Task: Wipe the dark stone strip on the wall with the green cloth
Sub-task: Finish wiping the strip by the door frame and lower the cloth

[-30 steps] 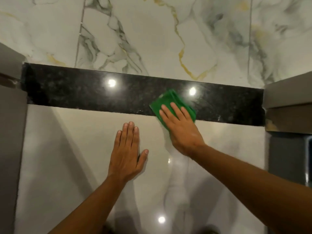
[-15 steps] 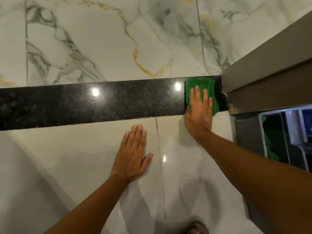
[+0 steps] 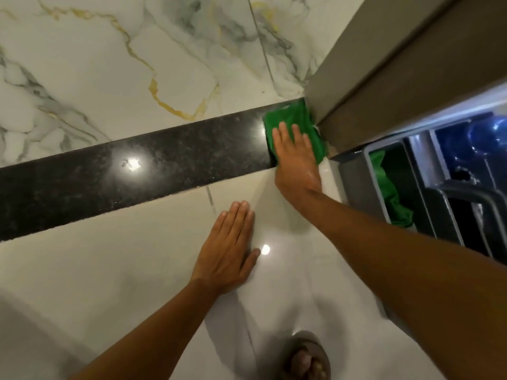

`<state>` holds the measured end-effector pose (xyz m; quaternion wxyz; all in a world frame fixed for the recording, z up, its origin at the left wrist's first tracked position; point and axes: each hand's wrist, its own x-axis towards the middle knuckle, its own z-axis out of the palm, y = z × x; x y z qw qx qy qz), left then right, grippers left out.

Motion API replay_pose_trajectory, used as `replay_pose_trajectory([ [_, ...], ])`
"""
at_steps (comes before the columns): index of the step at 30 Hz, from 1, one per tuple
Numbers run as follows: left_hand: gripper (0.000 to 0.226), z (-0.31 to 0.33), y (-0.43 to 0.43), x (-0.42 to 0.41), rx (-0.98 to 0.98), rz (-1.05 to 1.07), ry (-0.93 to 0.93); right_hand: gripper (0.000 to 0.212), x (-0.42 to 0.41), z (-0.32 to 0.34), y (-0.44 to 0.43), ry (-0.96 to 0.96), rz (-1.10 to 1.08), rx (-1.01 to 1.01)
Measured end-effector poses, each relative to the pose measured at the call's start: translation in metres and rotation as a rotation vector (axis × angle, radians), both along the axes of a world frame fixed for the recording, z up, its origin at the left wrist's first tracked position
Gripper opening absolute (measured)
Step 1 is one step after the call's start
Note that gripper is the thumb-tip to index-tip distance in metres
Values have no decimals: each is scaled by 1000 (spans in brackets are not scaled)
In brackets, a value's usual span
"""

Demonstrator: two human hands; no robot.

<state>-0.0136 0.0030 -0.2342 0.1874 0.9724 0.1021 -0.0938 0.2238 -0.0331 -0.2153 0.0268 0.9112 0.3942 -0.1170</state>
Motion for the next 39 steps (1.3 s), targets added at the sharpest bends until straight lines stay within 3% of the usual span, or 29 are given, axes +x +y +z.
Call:
replay_pose_trajectory([
  [2, 76, 0, -7, 2, 7, -81, 3, 73, -13, 11, -55, 15, 73, -69],
  [5, 76, 2, -14, 2, 34, -179, 31, 73, -16, 24, -84, 159, -93, -42],
  [13, 79, -5, -29, 6, 87, -352, 52, 45, -61, 126, -111, 432, -566, 610],
  [20, 80, 2, -62, 25, 84, -441, 37, 42, -120, 221, -214, 441, -961, 804],
  [24, 80, 5, -75, 34, 85, -424, 62, 48, -125, 232, -255, 351, -1066, 657],
  [31, 80, 3, -79, 38, 128, -431, 91, 51, -109, 163, -245, 311, -998, 239],
  [35, 80, 2, -74, 37, 142, -435, 76, 76, -125, 156, -245, 396, -852, 192],
  [39, 80, 4, -79, 40, 124, -447, 77, 80, -126, 163, -286, 446, -775, 167],
])
